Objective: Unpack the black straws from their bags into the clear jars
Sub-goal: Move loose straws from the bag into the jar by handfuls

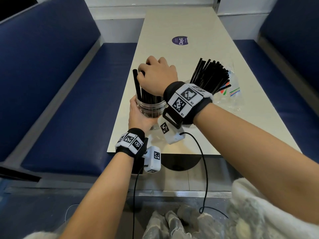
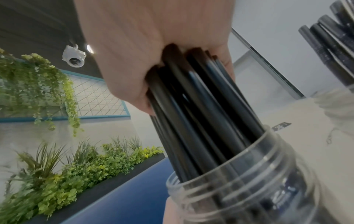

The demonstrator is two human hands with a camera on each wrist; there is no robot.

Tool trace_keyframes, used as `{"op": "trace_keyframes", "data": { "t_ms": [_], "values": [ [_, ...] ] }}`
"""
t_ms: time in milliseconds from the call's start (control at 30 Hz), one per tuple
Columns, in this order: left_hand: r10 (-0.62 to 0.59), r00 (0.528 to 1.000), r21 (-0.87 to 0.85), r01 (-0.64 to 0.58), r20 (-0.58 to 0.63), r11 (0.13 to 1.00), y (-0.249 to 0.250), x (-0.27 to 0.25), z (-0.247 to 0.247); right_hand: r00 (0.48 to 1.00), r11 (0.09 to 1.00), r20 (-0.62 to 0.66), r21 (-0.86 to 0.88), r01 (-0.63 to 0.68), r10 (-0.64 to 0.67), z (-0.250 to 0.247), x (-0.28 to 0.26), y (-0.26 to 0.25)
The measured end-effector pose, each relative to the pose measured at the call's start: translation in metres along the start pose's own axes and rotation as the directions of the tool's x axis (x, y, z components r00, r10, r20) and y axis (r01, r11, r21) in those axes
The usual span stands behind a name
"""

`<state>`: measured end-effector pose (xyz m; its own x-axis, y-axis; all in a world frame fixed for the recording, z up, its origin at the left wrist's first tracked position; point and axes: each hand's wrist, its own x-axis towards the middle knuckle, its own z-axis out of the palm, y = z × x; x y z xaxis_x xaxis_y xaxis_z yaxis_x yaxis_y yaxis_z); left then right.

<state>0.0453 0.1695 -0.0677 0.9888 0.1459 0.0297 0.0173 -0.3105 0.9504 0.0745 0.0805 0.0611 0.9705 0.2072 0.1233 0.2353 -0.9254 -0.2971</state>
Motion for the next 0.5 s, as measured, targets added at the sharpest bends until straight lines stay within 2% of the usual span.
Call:
{"op": "trace_keyframes", "data": {
  "t_ms": [300,433,500],
  "values": [
    [-0.022,1.0,0.044,0.022,0.003,0.999,0.004,-0.002,-0.001,0.994,0.998,0.087,-0.004,0.065,-0.064,-0.005,0.003,0.005],
    [-0.024,1.0,0.064,0.024,-0.001,0.998,0.003,-0.001,-0.002,0.998,0.998,0.002,0.025,0.063,-0.064,-0.012,0.004,0.007],
    [-0.051,0.999,0.061,0.051,-0.001,0.997,0.005,-0.002,-0.002,0.991,0.991,-0.023,-0.018,0.13,-0.13,-0.013,0.002,0.004]
  ]
}}
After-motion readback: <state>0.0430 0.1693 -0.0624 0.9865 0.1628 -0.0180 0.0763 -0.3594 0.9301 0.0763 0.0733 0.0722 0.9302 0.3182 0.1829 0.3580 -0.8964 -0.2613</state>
